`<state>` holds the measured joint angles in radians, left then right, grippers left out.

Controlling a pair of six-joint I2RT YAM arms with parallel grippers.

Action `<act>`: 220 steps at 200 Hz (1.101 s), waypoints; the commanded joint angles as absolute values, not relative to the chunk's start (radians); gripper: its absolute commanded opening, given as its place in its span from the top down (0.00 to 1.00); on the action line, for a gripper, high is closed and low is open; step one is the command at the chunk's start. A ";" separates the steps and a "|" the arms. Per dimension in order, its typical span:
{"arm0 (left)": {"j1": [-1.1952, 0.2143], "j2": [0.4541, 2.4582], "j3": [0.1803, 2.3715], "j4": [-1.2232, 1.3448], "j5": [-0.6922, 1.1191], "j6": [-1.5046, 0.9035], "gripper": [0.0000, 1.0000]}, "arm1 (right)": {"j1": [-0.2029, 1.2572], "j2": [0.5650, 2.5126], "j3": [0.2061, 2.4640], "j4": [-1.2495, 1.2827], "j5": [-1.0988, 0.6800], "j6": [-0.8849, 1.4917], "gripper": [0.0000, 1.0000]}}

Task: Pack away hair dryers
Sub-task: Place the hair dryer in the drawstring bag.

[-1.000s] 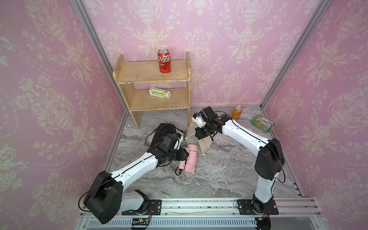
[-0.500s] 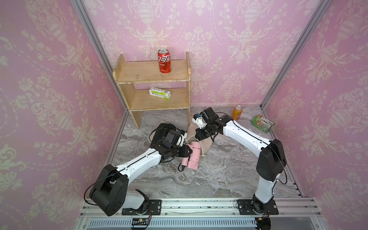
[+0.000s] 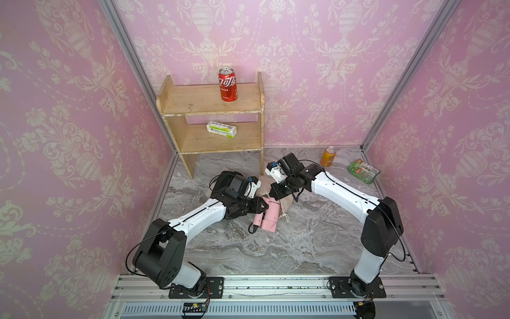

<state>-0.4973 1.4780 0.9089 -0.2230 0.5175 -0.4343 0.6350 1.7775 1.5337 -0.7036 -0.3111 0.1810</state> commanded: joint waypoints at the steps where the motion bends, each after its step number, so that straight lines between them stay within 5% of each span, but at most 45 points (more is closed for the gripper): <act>1: -0.470 1.478 0.956 -0.165 0.575 -0.410 0.78 | 0.643 1.721 1.501 -0.695 -0.333 0.180 1.00; 220: -0.394 1.410 0.948 -0.065 0.511 -0.494 0.78 | 0.717 1.695 1.447 -0.703 -0.339 0.222 1.00</act>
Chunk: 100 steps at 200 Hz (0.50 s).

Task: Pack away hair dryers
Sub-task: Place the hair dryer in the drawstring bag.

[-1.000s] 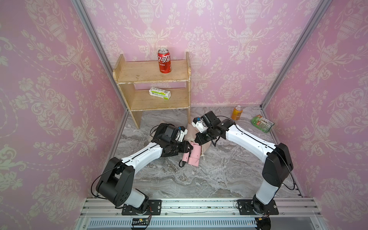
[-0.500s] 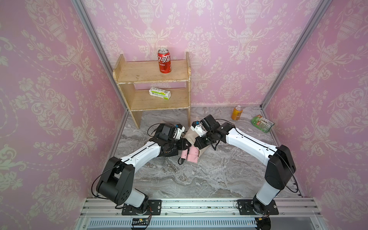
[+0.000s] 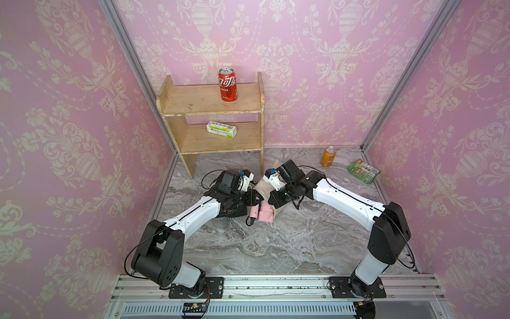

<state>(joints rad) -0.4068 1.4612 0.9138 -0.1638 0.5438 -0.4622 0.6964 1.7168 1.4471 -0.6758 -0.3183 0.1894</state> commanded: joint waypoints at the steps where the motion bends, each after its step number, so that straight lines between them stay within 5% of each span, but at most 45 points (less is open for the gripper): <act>1: -0.394 1.409 0.948 -0.064 0.509 -0.495 0.78 | 0.718 1.696 1.447 -0.702 -0.339 0.223 1.00; 100: -0.394 1.300 0.908 -0.046 0.378 -0.523 0.78 | 0.750 1.655 1.422 -0.701 -0.367 0.267 1.00</act>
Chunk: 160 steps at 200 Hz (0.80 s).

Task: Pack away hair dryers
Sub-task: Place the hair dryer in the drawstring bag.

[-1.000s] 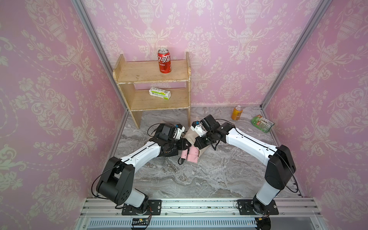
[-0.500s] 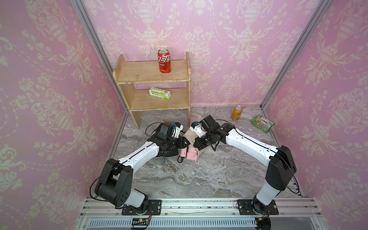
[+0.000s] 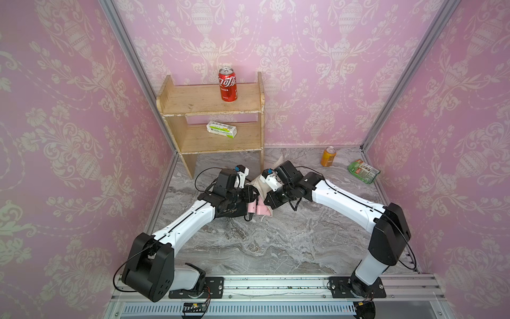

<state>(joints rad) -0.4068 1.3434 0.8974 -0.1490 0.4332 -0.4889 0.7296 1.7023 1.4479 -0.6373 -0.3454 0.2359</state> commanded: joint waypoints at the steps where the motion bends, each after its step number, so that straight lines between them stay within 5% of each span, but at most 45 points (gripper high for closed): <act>1: -0.394 1.299 0.908 -0.046 0.378 -0.522 0.78 | 0.749 1.654 1.421 -0.699 -0.366 0.269 1.00; 160: -0.499 1.312 0.940 -0.133 0.318 -0.439 0.76 | 0.753 1.630 1.471 -0.755 -0.246 0.371 1.00</act>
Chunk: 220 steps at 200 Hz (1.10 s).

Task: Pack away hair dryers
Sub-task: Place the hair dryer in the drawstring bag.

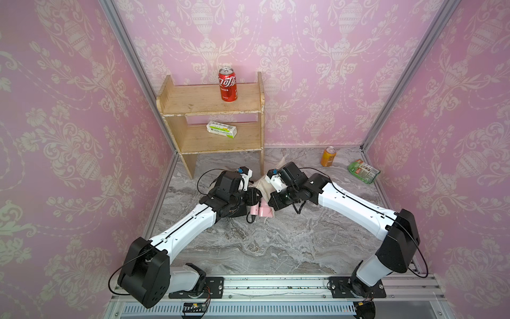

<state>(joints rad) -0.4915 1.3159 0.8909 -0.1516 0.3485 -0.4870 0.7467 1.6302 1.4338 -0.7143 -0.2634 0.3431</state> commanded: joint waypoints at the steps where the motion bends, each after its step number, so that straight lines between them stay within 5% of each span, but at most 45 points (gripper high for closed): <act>1: -0.499 1.312 0.941 -0.132 0.317 -0.440 0.76 | 0.754 1.630 1.471 -0.755 -0.246 0.370 1.00; 129: -0.500 1.374 0.977 -0.017 0.324 -0.452 0.76 | 0.754 1.643 1.503 -0.759 -0.340 0.413 1.00; 220: -0.511 1.400 0.898 -0.020 0.579 -0.430 0.76 | 0.687 1.666 1.570 -0.803 -0.172 0.381 1.00</act>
